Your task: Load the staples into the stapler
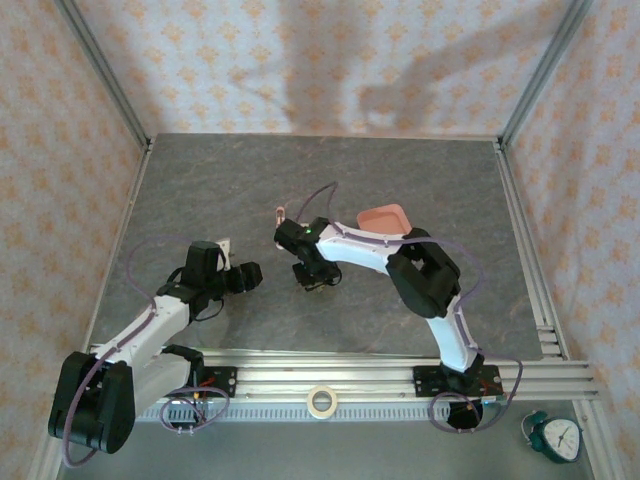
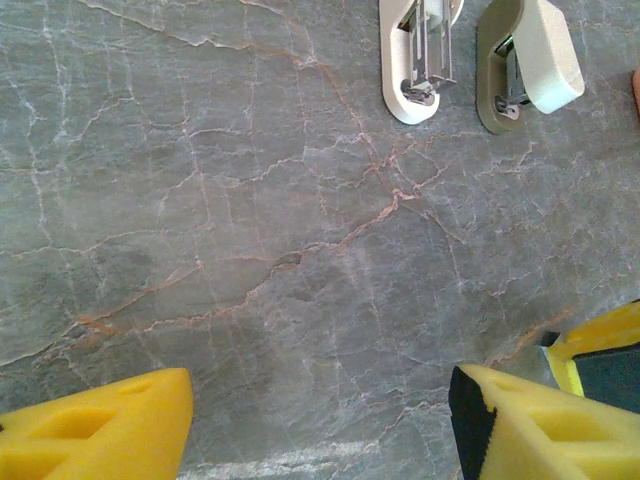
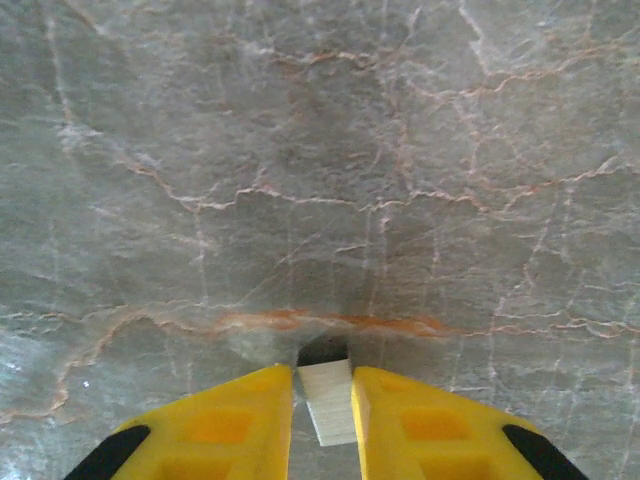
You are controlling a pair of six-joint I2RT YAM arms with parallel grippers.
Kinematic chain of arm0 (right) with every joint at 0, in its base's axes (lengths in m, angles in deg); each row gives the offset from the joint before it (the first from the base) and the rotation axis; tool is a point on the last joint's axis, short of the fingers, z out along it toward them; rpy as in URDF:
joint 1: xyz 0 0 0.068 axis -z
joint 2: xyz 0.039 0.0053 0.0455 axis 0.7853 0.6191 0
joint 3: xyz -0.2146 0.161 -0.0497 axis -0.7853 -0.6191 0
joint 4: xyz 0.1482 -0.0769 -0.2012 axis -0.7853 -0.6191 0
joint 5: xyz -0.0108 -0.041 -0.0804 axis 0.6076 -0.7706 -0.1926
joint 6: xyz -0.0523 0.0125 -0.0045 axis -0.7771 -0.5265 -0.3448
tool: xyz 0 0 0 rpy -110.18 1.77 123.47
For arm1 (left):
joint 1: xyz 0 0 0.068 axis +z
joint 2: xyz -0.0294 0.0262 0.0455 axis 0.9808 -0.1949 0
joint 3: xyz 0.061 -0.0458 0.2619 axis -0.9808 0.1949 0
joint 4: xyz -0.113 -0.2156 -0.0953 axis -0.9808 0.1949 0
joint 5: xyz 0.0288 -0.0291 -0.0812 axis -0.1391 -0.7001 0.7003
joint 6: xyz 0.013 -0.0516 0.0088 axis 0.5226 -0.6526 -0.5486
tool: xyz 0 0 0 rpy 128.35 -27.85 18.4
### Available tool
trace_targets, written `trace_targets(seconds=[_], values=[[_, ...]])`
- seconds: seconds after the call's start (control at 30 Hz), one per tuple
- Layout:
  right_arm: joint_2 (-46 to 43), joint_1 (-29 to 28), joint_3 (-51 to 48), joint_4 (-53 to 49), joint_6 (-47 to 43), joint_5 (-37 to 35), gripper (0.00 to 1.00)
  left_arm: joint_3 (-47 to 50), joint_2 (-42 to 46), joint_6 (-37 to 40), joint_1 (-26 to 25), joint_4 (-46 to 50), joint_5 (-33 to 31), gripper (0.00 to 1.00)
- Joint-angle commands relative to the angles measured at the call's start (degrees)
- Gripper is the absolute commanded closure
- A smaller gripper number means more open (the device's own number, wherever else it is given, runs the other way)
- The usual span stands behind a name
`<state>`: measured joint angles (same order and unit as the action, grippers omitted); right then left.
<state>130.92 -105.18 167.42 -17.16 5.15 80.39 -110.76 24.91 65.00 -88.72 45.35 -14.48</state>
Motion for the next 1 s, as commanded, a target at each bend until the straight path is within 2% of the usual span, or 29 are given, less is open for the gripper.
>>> trace_targets(seconds=[0.0,0.33,0.7,0.97], values=[[1.39,0.05,-0.25,-0.13,1.01,-3.59,0.78,0.22,-0.19,-0.2,0.66,-0.89,0.96,0.3],[2.38,0.0,-0.92,0.04,1.97,-5.4,0.82,-0.26,-0.01,-0.19,0.65,-0.3,1.02,0.31],[3.01,-0.06,-0.44,-1.76,3.97,-8.53,0.77,-0.74,-0.01,0.01,0.65,-0.19,0.99,0.31],[3.76,-0.27,-0.76,-1.24,4.23,-8.48,0.82,-1.23,-0.15,0.39,0.65,0.34,1.03,0.31]])
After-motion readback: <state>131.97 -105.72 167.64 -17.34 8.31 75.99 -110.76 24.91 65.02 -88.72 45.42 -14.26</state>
